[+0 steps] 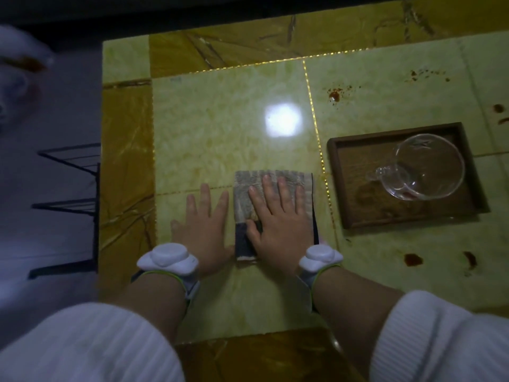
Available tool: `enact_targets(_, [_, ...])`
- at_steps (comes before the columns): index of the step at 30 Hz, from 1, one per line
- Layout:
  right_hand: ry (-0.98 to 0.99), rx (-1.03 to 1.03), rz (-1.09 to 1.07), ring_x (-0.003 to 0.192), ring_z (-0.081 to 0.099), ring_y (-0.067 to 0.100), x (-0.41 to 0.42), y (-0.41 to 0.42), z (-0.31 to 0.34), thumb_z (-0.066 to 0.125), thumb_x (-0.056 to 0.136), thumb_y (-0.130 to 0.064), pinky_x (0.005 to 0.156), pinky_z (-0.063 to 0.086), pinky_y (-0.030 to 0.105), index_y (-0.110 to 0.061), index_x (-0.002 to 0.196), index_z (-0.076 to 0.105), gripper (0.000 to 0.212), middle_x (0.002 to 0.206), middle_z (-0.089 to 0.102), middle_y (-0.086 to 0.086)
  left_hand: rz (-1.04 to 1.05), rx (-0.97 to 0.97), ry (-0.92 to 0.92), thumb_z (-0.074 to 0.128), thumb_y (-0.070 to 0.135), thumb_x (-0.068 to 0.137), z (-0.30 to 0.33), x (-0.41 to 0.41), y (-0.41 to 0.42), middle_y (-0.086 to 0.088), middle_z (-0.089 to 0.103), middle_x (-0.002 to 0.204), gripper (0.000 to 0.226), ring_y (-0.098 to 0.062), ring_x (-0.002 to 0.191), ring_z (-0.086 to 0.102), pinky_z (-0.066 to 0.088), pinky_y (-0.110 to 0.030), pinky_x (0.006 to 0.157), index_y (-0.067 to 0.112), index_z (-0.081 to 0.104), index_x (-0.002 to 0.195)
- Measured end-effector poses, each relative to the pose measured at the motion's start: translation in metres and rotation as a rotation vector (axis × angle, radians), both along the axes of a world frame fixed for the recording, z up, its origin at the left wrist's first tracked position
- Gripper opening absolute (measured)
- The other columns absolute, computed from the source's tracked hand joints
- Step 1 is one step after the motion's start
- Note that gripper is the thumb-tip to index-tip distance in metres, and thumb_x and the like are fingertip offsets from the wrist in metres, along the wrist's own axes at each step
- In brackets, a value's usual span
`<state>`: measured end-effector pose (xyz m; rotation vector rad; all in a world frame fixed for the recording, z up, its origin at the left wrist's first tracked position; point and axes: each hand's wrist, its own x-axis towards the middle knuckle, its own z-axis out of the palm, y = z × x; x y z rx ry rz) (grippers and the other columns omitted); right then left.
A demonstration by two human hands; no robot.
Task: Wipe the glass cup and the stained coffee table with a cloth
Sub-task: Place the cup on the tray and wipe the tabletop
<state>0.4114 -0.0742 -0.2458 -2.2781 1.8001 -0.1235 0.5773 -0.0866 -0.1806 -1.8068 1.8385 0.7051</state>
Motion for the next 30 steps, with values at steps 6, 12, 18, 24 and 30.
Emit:
enact_targets(6, [-0.008,-0.012,0.112,0.153,0.008,0.031,-0.015,0.032,0.001,0.043,0.094,-0.050,0.121,0.006,0.058,-0.025,0.155,0.029,0.068,0.165,0.015,0.006,0.061,0.127,-0.052,0.075,0.065,0.066,0.004,-0.016,0.057,0.000,-0.041,0.153,0.136,-0.036,0.148,-0.017,0.029,-0.065,0.108,0.032,-0.029,0.148])
enact_targets(12, [-0.014,-0.025,0.138,0.153,0.010,0.031,-0.026,0.059,-0.002,0.041,0.094,-0.050,0.121,0.006,0.057,-0.025,0.155,0.031,0.067,0.165,0.017,0.005,0.051,0.150,-0.086,0.075,0.063,0.069,-0.001,-0.036,0.088,-0.007,-0.037,0.155,0.135,-0.041,0.146,-0.017,0.034,-0.062,0.107,0.024,-0.026,0.150])
enact_targets(18, [-0.021,-0.043,0.134,0.152,0.012,0.031,-0.031,0.084,-0.004,0.042,0.093,-0.050,0.121,0.008,0.058,-0.026,0.154,0.032,0.066,0.165,0.019,0.005,0.073,0.085,-0.078,0.072,0.057,0.076,-0.002,-0.034,0.094,-0.006,-0.030,0.158,0.122,-0.038,0.148,-0.012,0.035,-0.062,0.105,0.026,-0.017,0.153])
enact_targets(24, [0.007,-0.027,0.141,0.152,0.014,0.032,-0.044,0.113,-0.002,0.042,0.093,-0.052,0.120,0.009,0.058,-0.028,0.154,0.033,0.066,0.164,0.020,0.004,0.107,0.056,-0.048,0.071,0.051,0.081,0.005,-0.044,0.104,-0.005,-0.027,0.159,0.114,-0.035,0.149,-0.011,0.034,-0.063,0.105,0.030,-0.014,0.153])
enact_targets(30, [-0.011,-0.016,0.217,0.152,0.013,0.029,-0.068,0.117,-0.003,0.040,0.093,-0.053,0.121,0.008,0.056,-0.029,0.154,0.032,0.066,0.165,0.020,0.003,0.139,0.064,-0.028,0.068,0.053,0.082,0.010,-0.070,0.121,-0.004,-0.025,0.160,0.110,-0.035,0.149,-0.010,0.033,-0.063,0.106,0.031,-0.013,0.153])
